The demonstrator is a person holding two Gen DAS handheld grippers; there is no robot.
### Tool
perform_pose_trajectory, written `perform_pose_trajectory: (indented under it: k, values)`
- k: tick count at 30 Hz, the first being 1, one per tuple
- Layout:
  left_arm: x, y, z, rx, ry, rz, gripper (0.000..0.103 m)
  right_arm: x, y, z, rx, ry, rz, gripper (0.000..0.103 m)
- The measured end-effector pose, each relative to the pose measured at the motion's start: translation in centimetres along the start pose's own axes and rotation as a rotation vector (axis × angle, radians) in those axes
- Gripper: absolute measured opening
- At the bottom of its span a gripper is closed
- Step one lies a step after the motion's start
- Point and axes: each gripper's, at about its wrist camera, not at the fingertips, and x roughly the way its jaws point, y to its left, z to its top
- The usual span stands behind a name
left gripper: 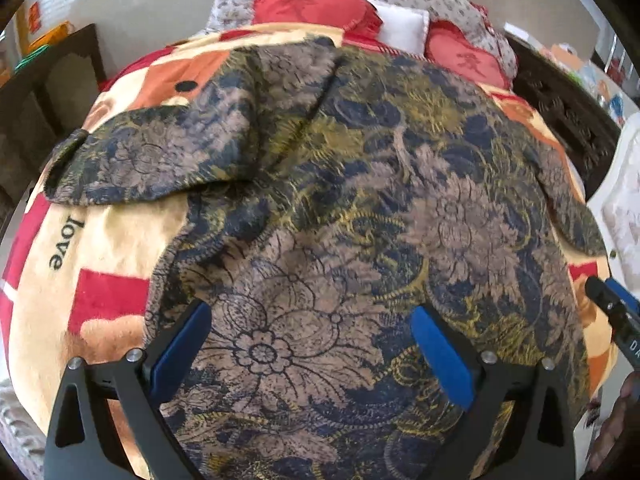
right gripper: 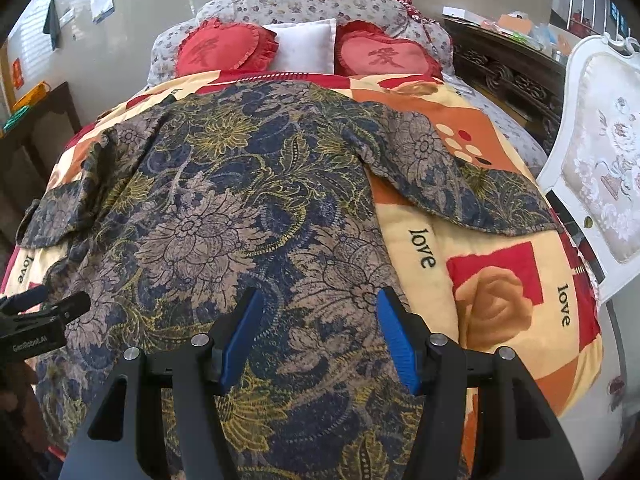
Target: Fold small clothes
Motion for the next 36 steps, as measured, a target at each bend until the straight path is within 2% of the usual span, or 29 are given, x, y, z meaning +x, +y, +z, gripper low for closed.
perform_pose_trajectory:
  k: [4, 7, 18, 22, 26, 30, 36]
  values:
    - [-1.4, -0.3, 0.4, 0.019, -0.071, 0.034, 0.102, -0.3, 0.0, 0.7, 0.017, -0.014, 0.001, 0.078]
    - [-2.1, -0.3, 0.5, 0.037, -0.094, 0.045, 0.102, -0.7, 0.2, 1.1, 0.012, -0.028, -0.001, 0.078]
    - [-1.1, 0.8, -0.3, 0.001, -0.039, 0.011, 0.102, -1.2, 0.8, 1.3, -0.002, -0.033, -0.007, 0.078]
    - [-1.1, 0.8, -0.4, -0.004, -0.043, -0.008, 0.102, -1.3, 0.7, 1.3, 0.0, -0.041, -0.078, 0.078]
    - [-0.8, 0.7, -0.6, -0.007, -0.026, -0.002, 0.102, -1.6, 0.3, 1.4, 0.002, -0.062, -0.207, 0.078]
    - [-0.7, 0.7, -0.8, -0.009, -0.023, -0.004, 0.102, -1.5, -0.3, 1.4, 0.008, -0.056, -0.245, 0.078]
    - [-0.7, 0.7, -0.9, -0.01, -0.021, -0.006, 0.102, -1.4, -0.4, 1.2, 0.001, -0.047, -0.236, 0.078]
